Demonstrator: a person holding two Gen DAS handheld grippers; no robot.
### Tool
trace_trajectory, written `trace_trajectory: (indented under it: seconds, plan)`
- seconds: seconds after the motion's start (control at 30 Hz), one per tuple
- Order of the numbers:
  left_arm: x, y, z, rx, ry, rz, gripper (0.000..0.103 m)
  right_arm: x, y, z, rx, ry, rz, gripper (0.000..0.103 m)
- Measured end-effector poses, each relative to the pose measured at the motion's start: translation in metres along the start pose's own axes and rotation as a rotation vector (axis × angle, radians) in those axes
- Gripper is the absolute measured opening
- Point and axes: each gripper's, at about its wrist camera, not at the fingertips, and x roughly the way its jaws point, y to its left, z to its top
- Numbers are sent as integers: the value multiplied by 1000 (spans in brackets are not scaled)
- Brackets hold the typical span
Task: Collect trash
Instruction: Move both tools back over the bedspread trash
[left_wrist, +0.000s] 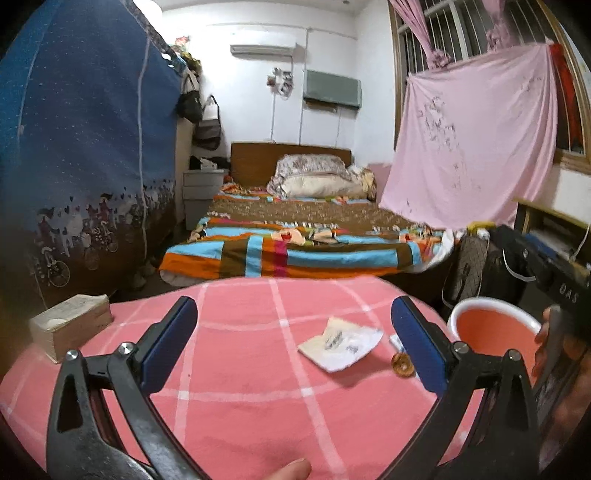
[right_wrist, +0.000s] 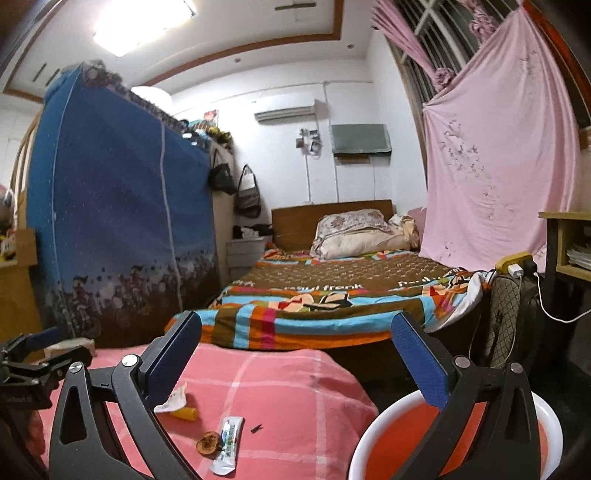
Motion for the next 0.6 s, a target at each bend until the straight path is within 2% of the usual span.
trace_trajectory:
  seconds: [0.23, 0.33, 0.47, 0.6]
  plan:
    - [18, -10, -8, 52, 119, -41, 91, 12, 7, -12, -59, 118, -20, 103]
    - [32, -18, -10, 88, 190, -29, 90, 23, 7, -19, -72, 216, -26, 103]
    - [50, -26, -15, 125, 286, -22, 76, 42, 8, -35, -93, 377, -32, 103]
    - [58, -34, -20, 174, 339, -26, 61, 51, 12, -49, -131, 481, -21, 103]
